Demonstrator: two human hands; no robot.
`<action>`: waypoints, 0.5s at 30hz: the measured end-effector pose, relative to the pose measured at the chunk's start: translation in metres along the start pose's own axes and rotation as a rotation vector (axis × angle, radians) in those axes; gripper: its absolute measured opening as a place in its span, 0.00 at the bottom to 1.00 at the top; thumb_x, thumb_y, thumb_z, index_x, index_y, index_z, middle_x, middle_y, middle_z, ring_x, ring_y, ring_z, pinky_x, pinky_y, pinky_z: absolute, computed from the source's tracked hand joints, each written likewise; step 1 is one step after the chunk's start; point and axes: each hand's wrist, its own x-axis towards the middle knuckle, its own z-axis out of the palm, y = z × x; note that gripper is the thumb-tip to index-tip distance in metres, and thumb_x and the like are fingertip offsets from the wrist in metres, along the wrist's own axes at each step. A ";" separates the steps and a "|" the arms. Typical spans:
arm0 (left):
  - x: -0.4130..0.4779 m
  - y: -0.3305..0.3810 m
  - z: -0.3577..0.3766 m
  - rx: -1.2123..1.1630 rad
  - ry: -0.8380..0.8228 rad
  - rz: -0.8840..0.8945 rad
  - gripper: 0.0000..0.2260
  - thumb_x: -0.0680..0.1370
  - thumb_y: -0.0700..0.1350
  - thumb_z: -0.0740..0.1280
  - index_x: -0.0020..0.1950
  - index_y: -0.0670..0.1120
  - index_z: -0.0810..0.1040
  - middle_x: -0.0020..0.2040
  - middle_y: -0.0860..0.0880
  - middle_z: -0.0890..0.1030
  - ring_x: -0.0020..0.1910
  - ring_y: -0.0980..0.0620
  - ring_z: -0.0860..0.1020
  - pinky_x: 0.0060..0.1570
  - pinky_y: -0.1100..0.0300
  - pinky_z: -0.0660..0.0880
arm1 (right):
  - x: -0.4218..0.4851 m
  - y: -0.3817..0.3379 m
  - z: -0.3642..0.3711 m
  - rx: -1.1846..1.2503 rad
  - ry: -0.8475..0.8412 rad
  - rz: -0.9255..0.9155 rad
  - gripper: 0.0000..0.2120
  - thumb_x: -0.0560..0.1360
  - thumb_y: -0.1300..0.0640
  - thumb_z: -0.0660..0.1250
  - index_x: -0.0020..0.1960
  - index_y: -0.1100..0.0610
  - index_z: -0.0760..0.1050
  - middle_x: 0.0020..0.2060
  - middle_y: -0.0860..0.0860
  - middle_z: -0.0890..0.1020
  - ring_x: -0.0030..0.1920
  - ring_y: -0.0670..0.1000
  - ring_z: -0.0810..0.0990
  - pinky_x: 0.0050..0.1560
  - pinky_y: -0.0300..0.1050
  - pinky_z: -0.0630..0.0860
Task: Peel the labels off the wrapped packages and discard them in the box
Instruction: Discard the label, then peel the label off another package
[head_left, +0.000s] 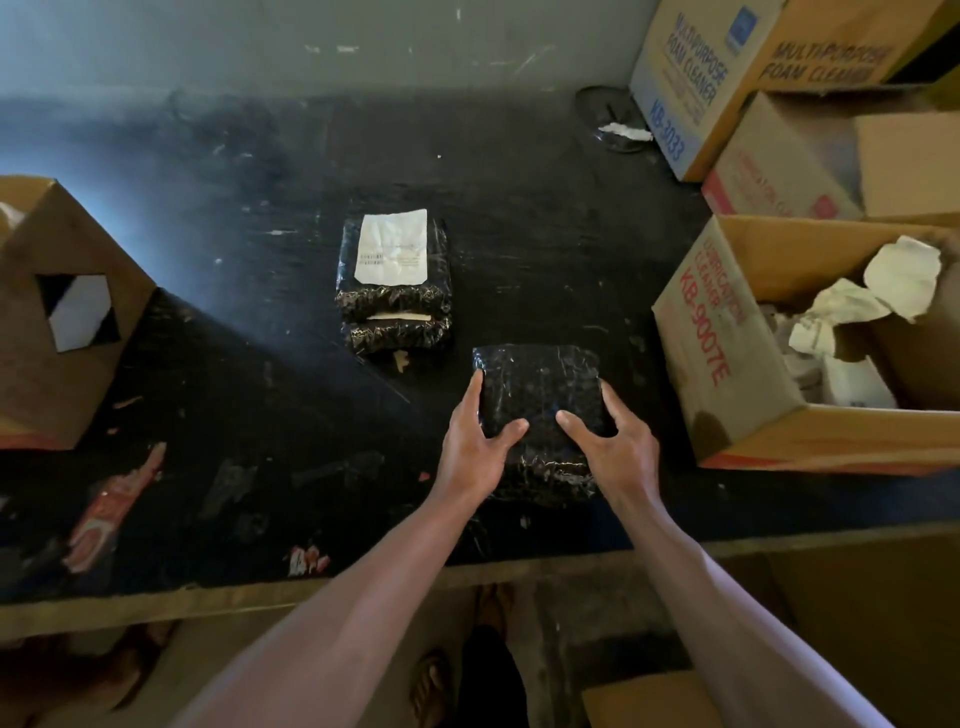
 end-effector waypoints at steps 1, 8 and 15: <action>-0.001 0.000 0.000 0.002 -0.003 0.002 0.40 0.77 0.51 0.72 0.81 0.56 0.51 0.78 0.52 0.64 0.76 0.55 0.62 0.67 0.61 0.61 | 0.000 0.001 0.001 -0.002 0.001 0.004 0.42 0.73 0.42 0.74 0.79 0.55 0.62 0.75 0.54 0.70 0.76 0.51 0.66 0.69 0.39 0.60; -0.003 0.000 -0.002 -0.026 -0.018 -0.022 0.40 0.76 0.53 0.73 0.80 0.60 0.51 0.78 0.53 0.62 0.76 0.54 0.60 0.71 0.54 0.61 | 0.000 -0.003 -0.001 -0.036 -0.010 0.030 0.43 0.73 0.41 0.74 0.80 0.55 0.60 0.76 0.53 0.69 0.76 0.52 0.66 0.71 0.43 0.61; 0.029 0.029 -0.041 -0.030 0.165 0.020 0.38 0.76 0.55 0.72 0.80 0.59 0.54 0.79 0.52 0.61 0.76 0.53 0.61 0.74 0.49 0.62 | 0.032 -0.041 -0.012 -0.114 0.124 -0.033 0.36 0.71 0.40 0.75 0.74 0.51 0.70 0.66 0.50 0.77 0.63 0.48 0.77 0.65 0.49 0.75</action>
